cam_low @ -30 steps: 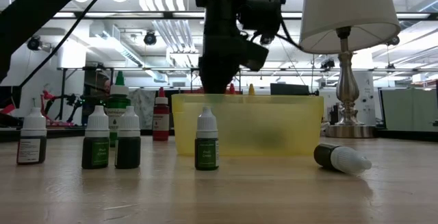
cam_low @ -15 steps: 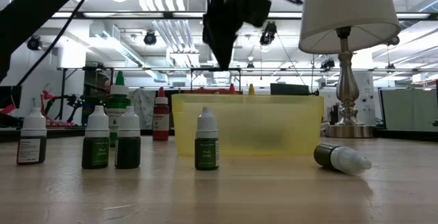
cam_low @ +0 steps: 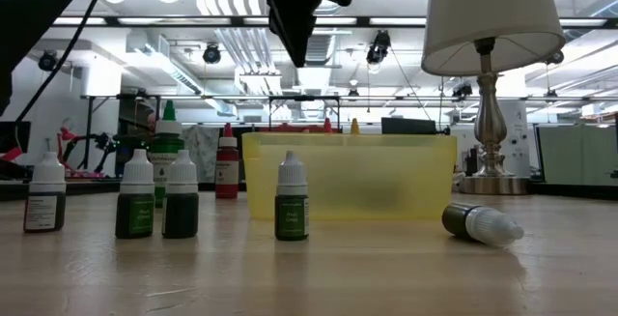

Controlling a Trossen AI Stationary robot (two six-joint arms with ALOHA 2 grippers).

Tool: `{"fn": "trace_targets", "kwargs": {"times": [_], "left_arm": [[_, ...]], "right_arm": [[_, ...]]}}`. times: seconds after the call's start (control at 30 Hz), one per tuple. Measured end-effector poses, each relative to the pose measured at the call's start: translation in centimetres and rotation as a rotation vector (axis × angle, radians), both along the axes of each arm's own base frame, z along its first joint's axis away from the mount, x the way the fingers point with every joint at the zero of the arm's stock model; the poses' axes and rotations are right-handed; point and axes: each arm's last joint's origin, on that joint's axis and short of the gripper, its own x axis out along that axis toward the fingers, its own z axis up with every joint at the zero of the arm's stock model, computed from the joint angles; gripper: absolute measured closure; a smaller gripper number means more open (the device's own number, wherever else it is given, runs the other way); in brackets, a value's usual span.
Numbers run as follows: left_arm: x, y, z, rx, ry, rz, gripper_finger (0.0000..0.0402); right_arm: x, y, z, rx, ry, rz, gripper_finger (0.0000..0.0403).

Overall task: Pick & Place food coloring
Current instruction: Put the large yellow food coloring bottle into the bin

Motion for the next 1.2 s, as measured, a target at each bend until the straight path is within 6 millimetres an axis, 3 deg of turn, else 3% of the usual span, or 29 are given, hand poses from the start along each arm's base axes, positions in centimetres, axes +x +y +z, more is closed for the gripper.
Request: {"fn": "trace_targets", "kwargs": {"times": [0.27,0.57,0.77,1.2], "left_arm": [[-1.5,0.4,2.0,0.037,-0.025,0.020,0.0327],[-3.1,3.1,3.9,0.057,-0.079,0.110,0.0233],[-3.6,5.4,4.1,0.061,-0.081,0.172,0.0195],[-4.2,10.4,2.8,0.116,-0.054,0.065,0.0190]], "right_arm": [[0.0,0.0,0.0,0.000,0.001,0.000,0.0394],[0.1,0.0,-0.1,0.000,0.004,0.000,0.0394],[0.1,0.0,-0.1,-0.001,0.004,0.000,0.0394],[0.1,0.0,-0.1,0.027,-0.002,-0.004,0.0394]]}}
